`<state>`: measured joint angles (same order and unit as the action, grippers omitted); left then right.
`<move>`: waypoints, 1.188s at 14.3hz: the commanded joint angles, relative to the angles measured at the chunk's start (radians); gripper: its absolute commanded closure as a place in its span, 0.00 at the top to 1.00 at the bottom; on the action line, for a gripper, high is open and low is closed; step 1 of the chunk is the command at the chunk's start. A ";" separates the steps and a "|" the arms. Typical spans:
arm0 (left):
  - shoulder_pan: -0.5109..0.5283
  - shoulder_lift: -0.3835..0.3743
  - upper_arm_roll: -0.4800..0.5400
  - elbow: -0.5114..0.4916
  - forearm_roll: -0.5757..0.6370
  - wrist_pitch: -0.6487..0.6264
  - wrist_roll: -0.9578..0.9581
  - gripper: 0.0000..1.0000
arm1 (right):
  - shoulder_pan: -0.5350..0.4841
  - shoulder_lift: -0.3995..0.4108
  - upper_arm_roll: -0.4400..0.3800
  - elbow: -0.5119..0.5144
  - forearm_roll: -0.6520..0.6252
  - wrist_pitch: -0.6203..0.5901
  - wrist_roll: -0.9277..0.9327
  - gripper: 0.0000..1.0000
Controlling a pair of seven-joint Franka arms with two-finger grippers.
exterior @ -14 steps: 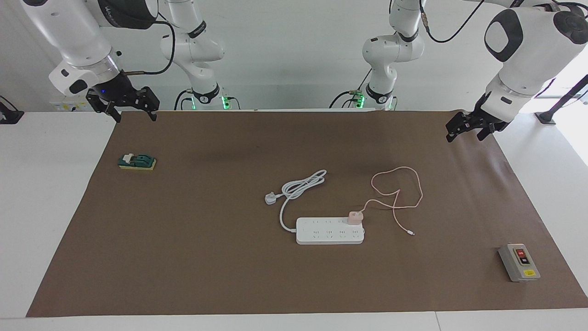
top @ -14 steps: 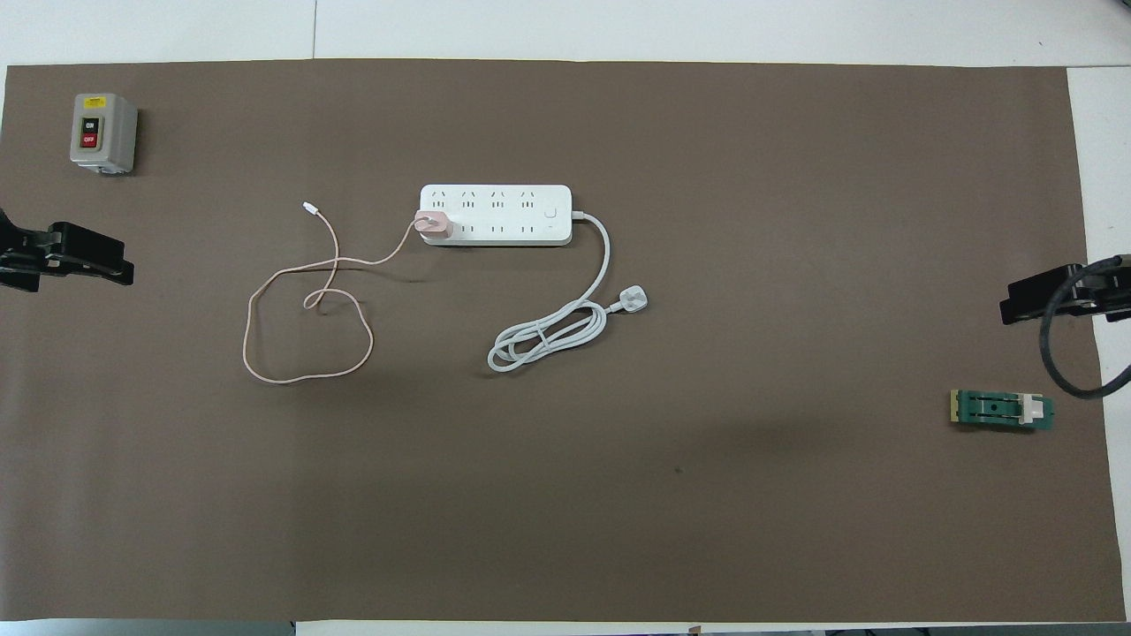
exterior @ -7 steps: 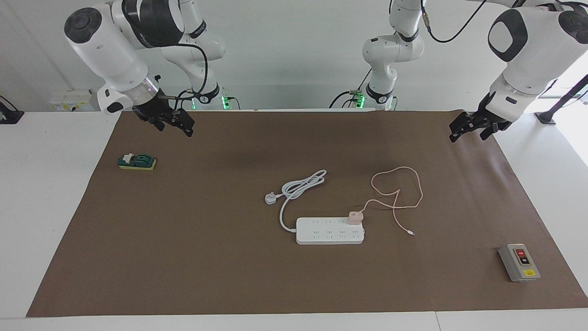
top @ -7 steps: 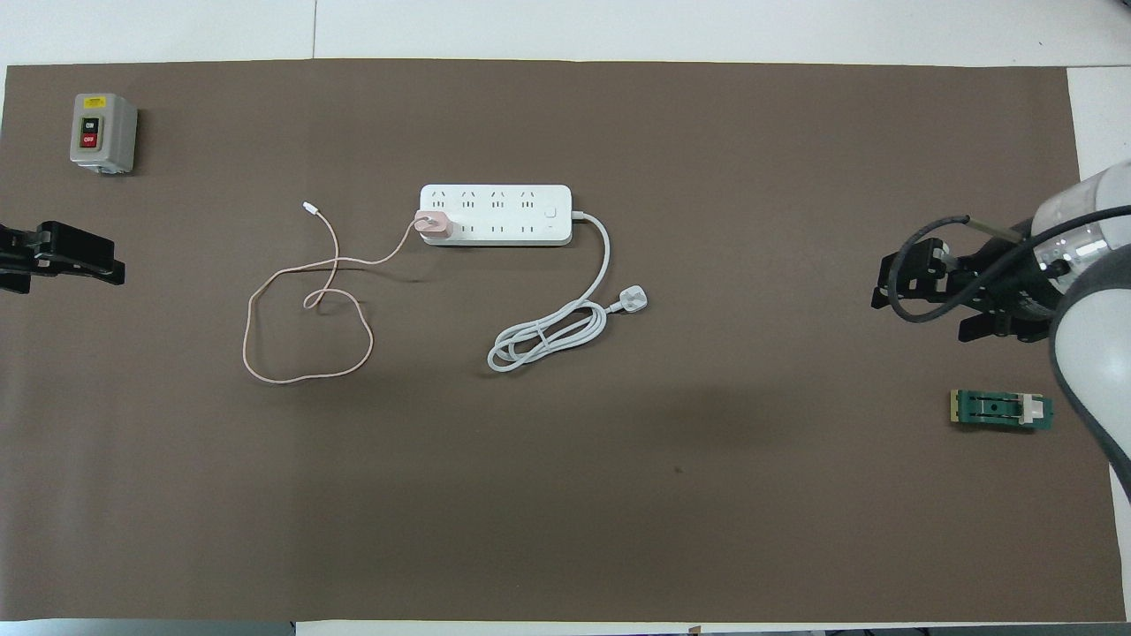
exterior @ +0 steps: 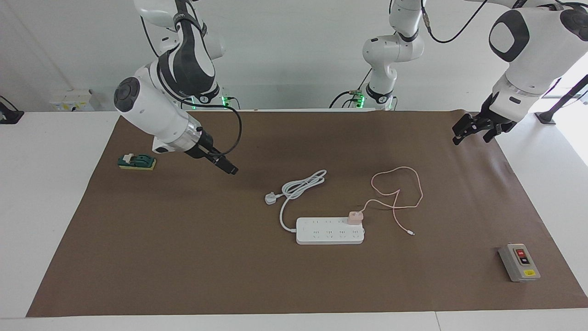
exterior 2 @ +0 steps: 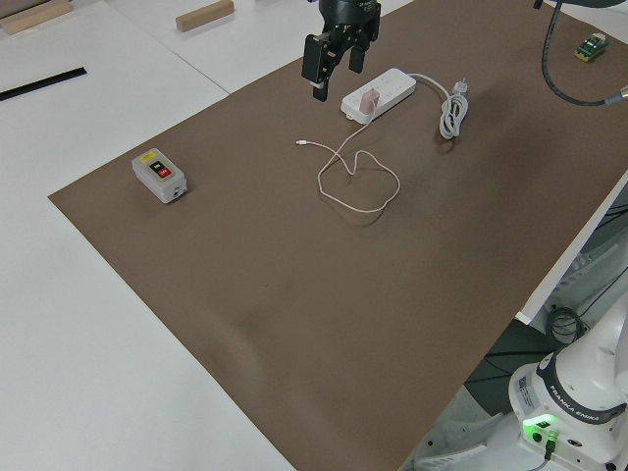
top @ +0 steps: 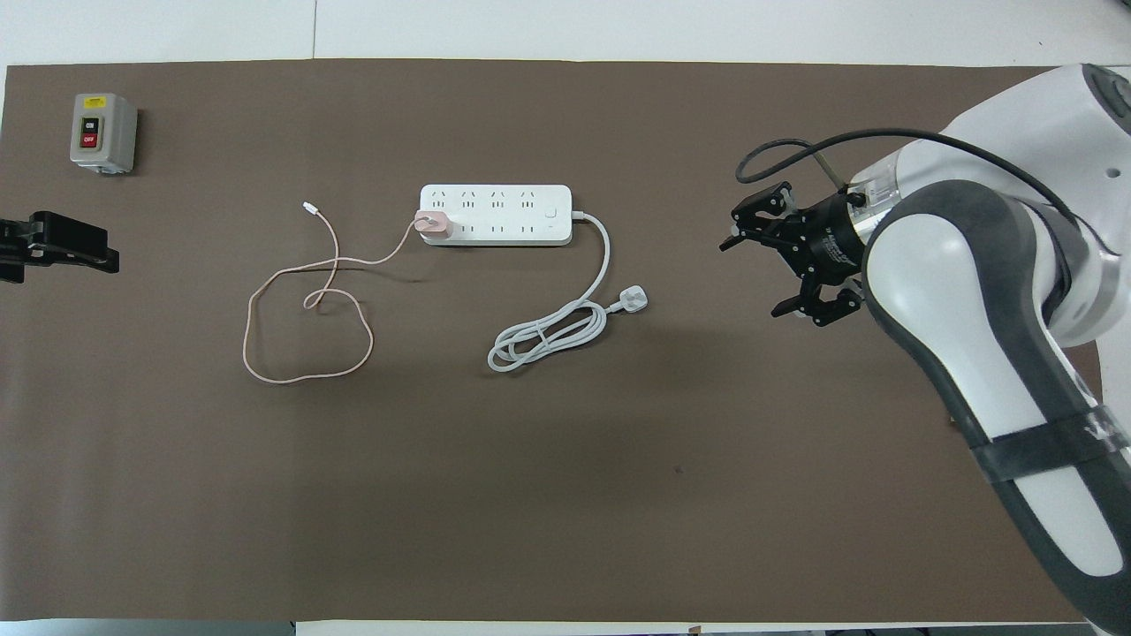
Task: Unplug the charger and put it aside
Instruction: 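Move the right gripper to the power strip while the left gripper approaches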
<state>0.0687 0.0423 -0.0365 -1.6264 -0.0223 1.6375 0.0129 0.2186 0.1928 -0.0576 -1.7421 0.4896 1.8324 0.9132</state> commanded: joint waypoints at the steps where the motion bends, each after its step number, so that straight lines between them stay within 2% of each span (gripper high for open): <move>1: 0.008 -0.001 -0.005 -0.007 -0.005 0.002 -0.011 1.00 | 0.019 0.037 -0.002 0.032 0.073 0.039 0.105 1.00; 3: 0.000 0.005 -0.005 -0.003 -0.004 0.008 -0.086 1.00 | 0.024 0.101 -0.002 0.068 0.167 0.056 0.136 1.00; 6: -0.035 0.028 -0.014 0.006 -0.002 0.016 -0.269 1.00 | 0.080 0.238 -0.002 0.189 0.190 0.071 0.223 1.00; 8: -0.084 0.043 -0.014 0.008 -0.001 0.025 -0.524 1.00 | 0.093 0.302 -0.002 0.249 0.285 0.082 0.285 1.00; 12: -0.179 0.122 -0.014 0.023 -0.013 0.038 -0.989 1.00 | 0.142 0.417 -0.002 0.331 0.357 0.212 0.371 1.00; 14: -0.230 0.200 -0.014 0.031 -0.010 0.054 -1.249 1.00 | 0.145 0.459 -0.002 0.372 0.366 0.214 0.400 1.00; 15: -0.253 0.227 -0.014 0.034 -0.007 0.083 -1.340 1.00 | 0.139 0.483 -0.002 0.387 0.401 0.212 0.401 1.00; 17: -0.302 0.258 -0.013 0.036 -0.002 0.195 -1.470 1.00 | 0.136 0.568 -0.002 0.484 0.467 0.197 0.426 1.00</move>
<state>-0.1884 0.2553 -0.0651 -1.6259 -0.0243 1.7678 -1.3316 0.3637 0.6615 -0.0593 -1.3850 0.9066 2.0497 1.3003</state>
